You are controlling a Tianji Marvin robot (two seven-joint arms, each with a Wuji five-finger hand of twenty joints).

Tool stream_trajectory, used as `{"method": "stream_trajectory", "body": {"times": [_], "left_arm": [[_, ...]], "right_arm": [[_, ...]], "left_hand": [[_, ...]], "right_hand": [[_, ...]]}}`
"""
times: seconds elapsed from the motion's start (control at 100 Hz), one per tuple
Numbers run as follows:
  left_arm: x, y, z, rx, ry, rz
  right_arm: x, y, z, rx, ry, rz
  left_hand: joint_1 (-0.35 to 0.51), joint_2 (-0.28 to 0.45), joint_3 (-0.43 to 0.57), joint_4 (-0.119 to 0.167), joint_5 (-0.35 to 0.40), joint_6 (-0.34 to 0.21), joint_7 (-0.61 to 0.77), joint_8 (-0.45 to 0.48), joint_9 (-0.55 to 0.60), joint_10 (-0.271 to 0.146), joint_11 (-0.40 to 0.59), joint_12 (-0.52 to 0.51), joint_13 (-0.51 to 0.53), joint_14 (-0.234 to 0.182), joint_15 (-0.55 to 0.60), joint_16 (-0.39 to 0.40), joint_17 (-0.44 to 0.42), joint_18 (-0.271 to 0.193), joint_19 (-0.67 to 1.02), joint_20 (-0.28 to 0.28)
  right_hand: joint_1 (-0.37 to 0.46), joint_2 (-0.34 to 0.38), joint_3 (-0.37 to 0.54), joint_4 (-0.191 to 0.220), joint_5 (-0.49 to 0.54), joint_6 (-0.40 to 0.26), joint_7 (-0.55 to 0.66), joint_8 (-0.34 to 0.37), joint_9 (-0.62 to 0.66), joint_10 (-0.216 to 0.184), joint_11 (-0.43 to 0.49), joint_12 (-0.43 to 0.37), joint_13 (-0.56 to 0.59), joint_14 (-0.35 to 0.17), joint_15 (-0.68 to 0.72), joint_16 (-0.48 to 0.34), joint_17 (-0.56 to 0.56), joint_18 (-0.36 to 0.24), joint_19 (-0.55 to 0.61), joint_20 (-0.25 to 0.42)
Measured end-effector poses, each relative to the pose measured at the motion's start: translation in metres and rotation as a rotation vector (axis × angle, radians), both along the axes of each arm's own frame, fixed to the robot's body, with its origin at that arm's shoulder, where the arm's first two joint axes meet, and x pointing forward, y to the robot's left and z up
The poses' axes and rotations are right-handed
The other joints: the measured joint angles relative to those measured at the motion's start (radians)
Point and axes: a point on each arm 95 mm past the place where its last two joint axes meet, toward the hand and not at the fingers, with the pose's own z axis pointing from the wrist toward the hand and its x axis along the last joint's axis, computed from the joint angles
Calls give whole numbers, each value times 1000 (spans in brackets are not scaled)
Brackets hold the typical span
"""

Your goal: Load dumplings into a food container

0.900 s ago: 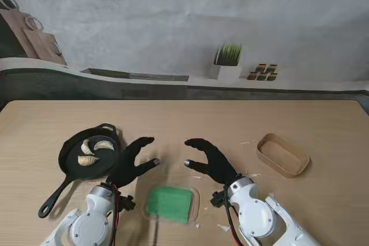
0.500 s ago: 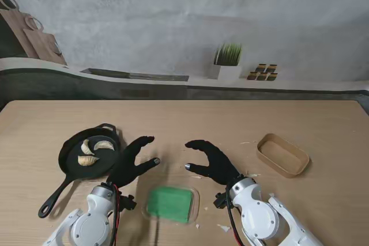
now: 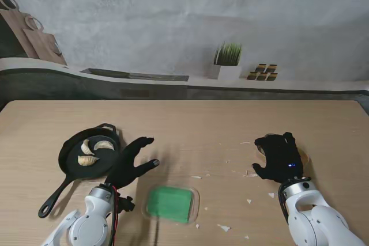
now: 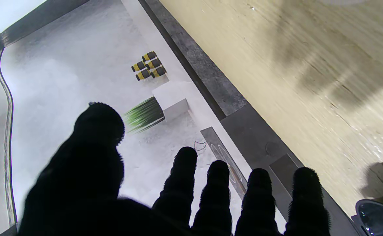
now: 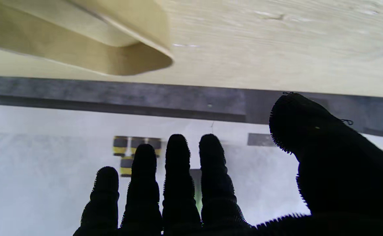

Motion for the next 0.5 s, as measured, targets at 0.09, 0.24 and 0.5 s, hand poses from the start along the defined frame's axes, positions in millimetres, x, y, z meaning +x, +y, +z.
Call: {"method": "stream_trajectory", "body": {"times": [0.09,0.24,0.5], "left_arm": [[0,0,0,10,-1,-7],[0,-1,0,16,-5,-9],[0,0,0,19,-6,-8]], "right_arm": [[-2,-8,-4,-66,-2,-27],[-2,-17,-17,-120,24,-68],[1,-23,-33,-167,109,-166]], "left_hand": [[0,0,0,0,0,0,0,0,0,0,1,0,0,0,0,0,0,0,0,3],[0,0,0,0,10,0,9,0,0,0,3,0,0,0,0,0,0,0,0,3],[0,0,0,0,14,0,9,0,0,0,7,0,0,0,0,0,0,0,0,7]], "right_hand": [[0,0,-22,0,2,20,3,0,3,10,0,4,0,0,8,4,-7,0,0,0],[0,-25,-45,0,35,60,-2,1,25,36,13,7,0,12,21,7,-7,-1,0,0],[0,-48,-54,0,66,94,15,23,82,74,50,21,34,39,51,21,7,-1,1,0]]}}
